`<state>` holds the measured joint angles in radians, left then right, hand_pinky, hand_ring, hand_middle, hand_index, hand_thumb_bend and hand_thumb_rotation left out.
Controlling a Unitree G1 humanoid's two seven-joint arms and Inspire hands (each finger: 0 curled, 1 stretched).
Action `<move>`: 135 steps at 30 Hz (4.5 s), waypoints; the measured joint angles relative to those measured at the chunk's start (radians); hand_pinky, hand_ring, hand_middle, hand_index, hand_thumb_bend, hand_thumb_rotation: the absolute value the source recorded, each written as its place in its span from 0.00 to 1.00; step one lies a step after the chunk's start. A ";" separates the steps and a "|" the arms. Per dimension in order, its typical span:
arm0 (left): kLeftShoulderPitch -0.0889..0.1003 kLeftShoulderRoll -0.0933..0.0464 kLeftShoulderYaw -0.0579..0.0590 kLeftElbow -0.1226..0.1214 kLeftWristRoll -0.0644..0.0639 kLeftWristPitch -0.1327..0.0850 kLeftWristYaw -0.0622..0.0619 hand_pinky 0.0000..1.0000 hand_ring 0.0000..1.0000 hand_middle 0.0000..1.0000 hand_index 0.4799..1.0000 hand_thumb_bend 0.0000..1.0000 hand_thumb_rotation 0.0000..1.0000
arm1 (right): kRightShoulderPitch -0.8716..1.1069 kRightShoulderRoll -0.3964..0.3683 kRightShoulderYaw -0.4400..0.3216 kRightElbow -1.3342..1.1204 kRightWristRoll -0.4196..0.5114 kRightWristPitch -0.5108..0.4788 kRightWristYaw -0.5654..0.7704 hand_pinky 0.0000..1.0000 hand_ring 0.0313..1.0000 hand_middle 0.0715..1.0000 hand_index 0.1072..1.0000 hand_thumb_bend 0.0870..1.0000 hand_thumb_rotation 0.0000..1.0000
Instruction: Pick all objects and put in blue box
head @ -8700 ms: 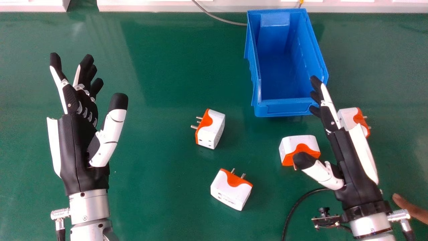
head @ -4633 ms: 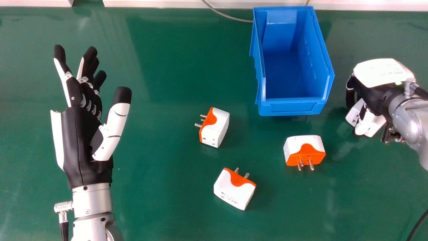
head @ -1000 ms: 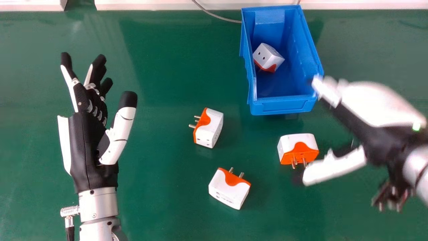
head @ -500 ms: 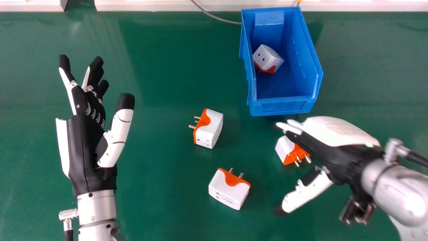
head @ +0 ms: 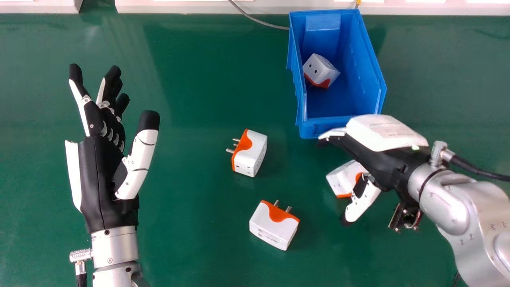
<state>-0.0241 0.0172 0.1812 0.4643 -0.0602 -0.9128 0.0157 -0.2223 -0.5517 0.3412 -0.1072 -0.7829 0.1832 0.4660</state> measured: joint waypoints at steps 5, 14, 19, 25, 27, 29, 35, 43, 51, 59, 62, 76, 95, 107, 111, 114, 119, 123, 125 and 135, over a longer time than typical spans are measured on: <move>-0.001 0.000 -0.001 -0.003 -0.003 0.001 -0.011 0.92 0.95 0.93 0.86 0.67 0.58 | 0.014 0.003 -0.014 0.000 0.032 -0.002 -0.015 0.34 0.39 0.47 0.43 0.47 0.00; -0.011 0.000 -0.001 -0.002 -0.025 0.001 -0.029 0.93 0.96 0.94 0.86 0.65 0.57 | 0.033 -0.009 -0.030 -0.013 0.074 -0.063 -0.014 0.32 0.37 0.44 0.45 0.47 0.00; -0.015 0.000 -0.001 -0.002 -0.026 0.001 -0.035 0.93 0.96 0.94 0.86 0.65 0.57 | 0.050 -0.015 -0.046 -0.036 0.080 -0.081 -0.026 0.34 0.38 0.46 0.44 0.47 0.00; -0.022 0.001 0.001 -0.003 -0.026 0.007 -0.035 0.93 0.96 0.94 0.86 0.67 0.57 | 0.114 -0.014 -0.153 -0.139 0.165 -0.179 -0.109 0.31 0.39 0.45 0.46 0.45 0.00; -0.024 0.000 0.000 -0.003 -0.025 0.008 -0.035 0.93 0.96 0.94 0.86 0.67 0.57 | 0.132 -0.014 -0.194 -0.174 0.192 -0.217 -0.141 0.31 0.39 0.45 0.46 0.45 0.00; -0.025 0.000 0.000 -0.003 -0.024 0.009 -0.033 0.93 0.96 0.94 0.86 0.67 0.57 | 0.142 -0.014 -0.213 -0.196 0.193 -0.224 -0.148 0.31 0.39 0.45 0.46 0.45 0.00; -0.026 0.000 0.000 -0.004 -0.021 0.010 -0.032 0.93 0.96 0.94 0.86 0.67 0.58 | 0.173 -0.014 -0.270 -0.251 0.232 -0.266 -0.160 0.30 0.39 0.46 0.47 0.44 0.00; -0.026 0.000 0.002 -0.005 -0.019 0.009 -0.031 0.94 0.96 0.94 0.86 0.67 0.58 | 0.271 -0.071 -0.279 -0.486 0.068 -0.034 0.097 0.50 0.67 0.73 0.65 0.76 0.09; -0.024 0.000 0.002 -0.005 -0.012 0.008 -0.026 0.92 0.95 0.93 0.85 0.66 0.58 | 0.270 -0.043 -0.157 -0.566 -0.126 0.222 0.435 0.84 0.98 0.99 0.86 0.99 0.19; -0.023 0.001 0.003 -0.005 -0.011 0.008 -0.023 0.92 0.94 0.93 0.85 0.67 0.58 | 0.237 0.001 -0.105 -0.548 -0.175 0.266 0.474 0.79 1.00 1.00 0.90 1.00 0.19; -0.023 0.001 0.003 -0.004 -0.001 0.008 -0.015 0.91 0.93 0.92 0.84 0.67 0.59 | 0.231 0.015 -0.098 -0.526 -0.175 0.265 0.448 0.65 1.00 1.00 0.92 1.00 0.17; -0.018 0.001 0.003 -0.004 0.009 0.008 -0.009 0.93 0.95 0.93 0.85 0.68 0.59 | 0.185 0.036 -0.063 -0.475 -0.207 0.273 0.442 0.64 1.00 1.00 0.92 1.00 0.16; -0.006 0.001 0.003 -0.008 0.012 0.008 -0.006 0.92 0.94 0.92 0.84 0.67 0.60 | 0.289 -0.018 -0.162 -0.693 -0.212 0.245 0.517 0.51 0.89 0.96 0.88 1.00 0.26; -0.003 0.001 0.002 -0.010 0.007 0.009 -0.009 0.93 0.94 0.93 0.85 0.67 0.59 | 0.335 -0.016 -0.233 -0.798 -0.248 0.175 0.540 0.54 0.90 0.95 0.89 0.99 0.30; -0.005 0.001 0.003 -0.009 0.011 0.009 -0.003 0.92 0.94 0.92 0.84 0.67 0.59 | 0.303 0.009 -0.220 -0.752 -0.251 0.166 0.538 0.61 0.96 0.98 0.90 1.00 0.25; -0.013 0.001 0.002 -0.007 0.018 0.008 0.004 0.91 0.93 0.92 0.84 0.66 0.59 | 0.250 0.030 -0.185 -0.620 -0.250 0.154 0.514 0.63 0.98 0.99 0.90 1.00 0.24; -0.022 0.001 0.001 -0.005 0.009 0.008 0.001 0.93 0.95 0.93 0.84 0.68 0.58 | 0.159 0.069 -0.116 -0.403 -0.249 0.148 0.461 0.68 1.00 1.00 0.91 1.00 0.20; -0.027 0.001 -0.001 -0.002 -0.012 0.008 -0.017 0.93 0.95 0.94 0.85 0.68 0.57 | 0.081 0.098 -0.055 -0.176 -0.246 0.124 0.359 0.67 1.00 1.00 0.91 1.00 0.19; -0.028 0.002 0.000 -0.001 -0.016 0.007 -0.020 0.93 0.95 0.94 0.85 0.67 0.57 | 0.058 0.106 -0.033 -0.103 -0.245 0.117 0.326 0.66 1.00 1.00 0.91 1.00 0.19; -0.032 0.002 0.001 0.001 -0.033 0.007 -0.037 0.92 0.96 0.94 0.86 0.67 0.56 | -0.003 0.108 -0.001 0.039 -0.193 0.074 0.181 0.36 0.49 0.61 0.62 0.70 0.02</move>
<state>-0.0557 0.0189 0.1819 0.4654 -0.0933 -0.9063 -0.0214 -0.2256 -0.4437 0.3399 -0.0677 -0.9759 0.2569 0.6466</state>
